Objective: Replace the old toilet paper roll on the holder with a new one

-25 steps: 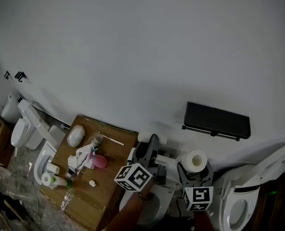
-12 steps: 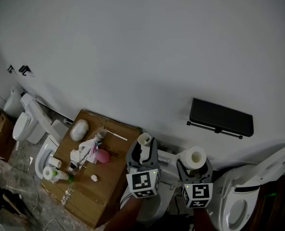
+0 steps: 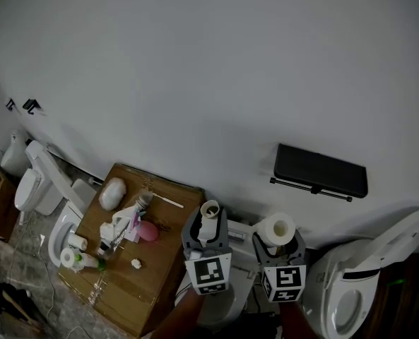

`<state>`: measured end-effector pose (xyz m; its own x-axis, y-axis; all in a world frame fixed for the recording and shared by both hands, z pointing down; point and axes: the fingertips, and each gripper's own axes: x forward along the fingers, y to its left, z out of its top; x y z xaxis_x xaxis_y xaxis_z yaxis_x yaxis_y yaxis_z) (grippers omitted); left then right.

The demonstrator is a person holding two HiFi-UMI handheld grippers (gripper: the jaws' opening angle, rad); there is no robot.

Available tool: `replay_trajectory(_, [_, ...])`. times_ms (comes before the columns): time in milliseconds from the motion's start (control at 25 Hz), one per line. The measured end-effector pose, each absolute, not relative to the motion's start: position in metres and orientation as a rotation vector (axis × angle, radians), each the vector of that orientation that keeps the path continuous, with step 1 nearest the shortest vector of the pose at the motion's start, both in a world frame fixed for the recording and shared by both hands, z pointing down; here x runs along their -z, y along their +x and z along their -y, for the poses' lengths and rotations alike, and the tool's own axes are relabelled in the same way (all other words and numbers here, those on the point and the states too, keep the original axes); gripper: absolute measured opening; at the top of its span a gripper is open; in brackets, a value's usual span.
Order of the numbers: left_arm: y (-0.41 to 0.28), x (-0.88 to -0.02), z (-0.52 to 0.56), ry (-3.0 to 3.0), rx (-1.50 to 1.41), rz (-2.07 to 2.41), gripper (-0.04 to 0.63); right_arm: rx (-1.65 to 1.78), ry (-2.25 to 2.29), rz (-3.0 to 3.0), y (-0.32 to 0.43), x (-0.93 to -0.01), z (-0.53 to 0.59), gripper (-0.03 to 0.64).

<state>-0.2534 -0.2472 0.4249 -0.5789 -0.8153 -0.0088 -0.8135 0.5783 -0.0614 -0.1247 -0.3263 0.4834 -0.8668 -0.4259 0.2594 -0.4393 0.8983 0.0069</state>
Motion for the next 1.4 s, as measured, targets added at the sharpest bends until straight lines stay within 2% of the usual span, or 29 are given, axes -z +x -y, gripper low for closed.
replay_trajectory(360, [-0.258,-0.43,0.25,-1.439,0.056,-2.754,0.2,-0.279,0.629,2.826,-0.159,-0.499,0.341,0.351])
replay_trajectory(720, [-0.265,-0.438,0.258,-1.453,0.11,-2.74,0.201,-0.779,0.573,2.852,-0.195,-0.516,0.364,0.351])
replay_trajectory(920, [-0.27,-0.438,0.262,-1.452,0.048,-2.749,0.201,-1.068,0.527,2.843,-0.214,-0.519,0.376,0.351])
replay_trajectory(1400, [-0.28,-0.444,0.26,-1.44,0.083,-2.756,0.201,-1.562,0.457,2.816,-0.251,-0.501,0.402,0.351])
